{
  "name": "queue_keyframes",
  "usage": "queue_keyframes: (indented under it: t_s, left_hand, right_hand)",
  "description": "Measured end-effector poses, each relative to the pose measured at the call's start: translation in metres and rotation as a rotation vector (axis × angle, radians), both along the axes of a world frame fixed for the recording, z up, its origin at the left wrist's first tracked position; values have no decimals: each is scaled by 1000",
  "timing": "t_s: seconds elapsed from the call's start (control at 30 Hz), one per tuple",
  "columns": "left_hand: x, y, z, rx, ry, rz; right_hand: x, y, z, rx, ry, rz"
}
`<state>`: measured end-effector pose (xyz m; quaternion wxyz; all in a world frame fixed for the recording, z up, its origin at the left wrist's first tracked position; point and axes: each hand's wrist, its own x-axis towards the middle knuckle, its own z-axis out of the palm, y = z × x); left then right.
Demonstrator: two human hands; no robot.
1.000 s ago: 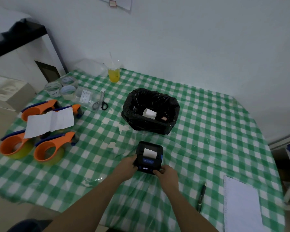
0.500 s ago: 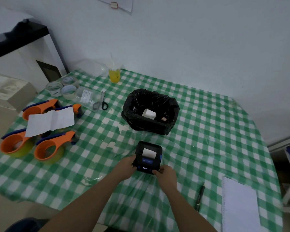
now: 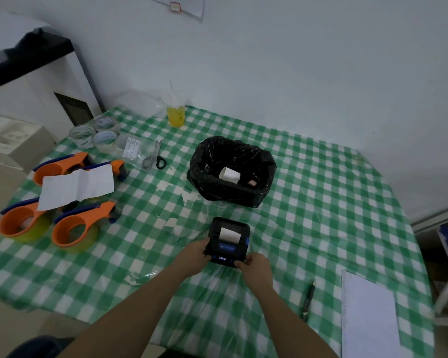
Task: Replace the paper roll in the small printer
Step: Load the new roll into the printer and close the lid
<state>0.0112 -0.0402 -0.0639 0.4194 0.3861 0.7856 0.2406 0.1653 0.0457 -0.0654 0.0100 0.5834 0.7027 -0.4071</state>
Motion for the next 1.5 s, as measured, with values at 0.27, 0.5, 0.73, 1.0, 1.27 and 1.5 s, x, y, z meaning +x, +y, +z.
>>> queue_keyframes:
  t_s: [0.27,0.5,0.73,1.0,1.27,1.5]
  left_hand:
    - [-1,-1,3,-2,-2,-10]
    - [-2,-2,5,-12,6,-24]
    - [-2,-1,9,-30,7,-23]
    - [-2,-1,13,-6,6,-4]
    - [-1,-1,20,24,45,33]
    - [0,-3,27,67,53,94]
  right_hand:
    - [1,-2,-1,13,11,0]
    - [1,-3,-2,-13,30,-45]
    - [8,0,-1,-23,2,-30]
    - [10,4,4,-12,63,-55]
    - [7,7,9,26,91,-59]
    - [6,8,11,90,111,-42]
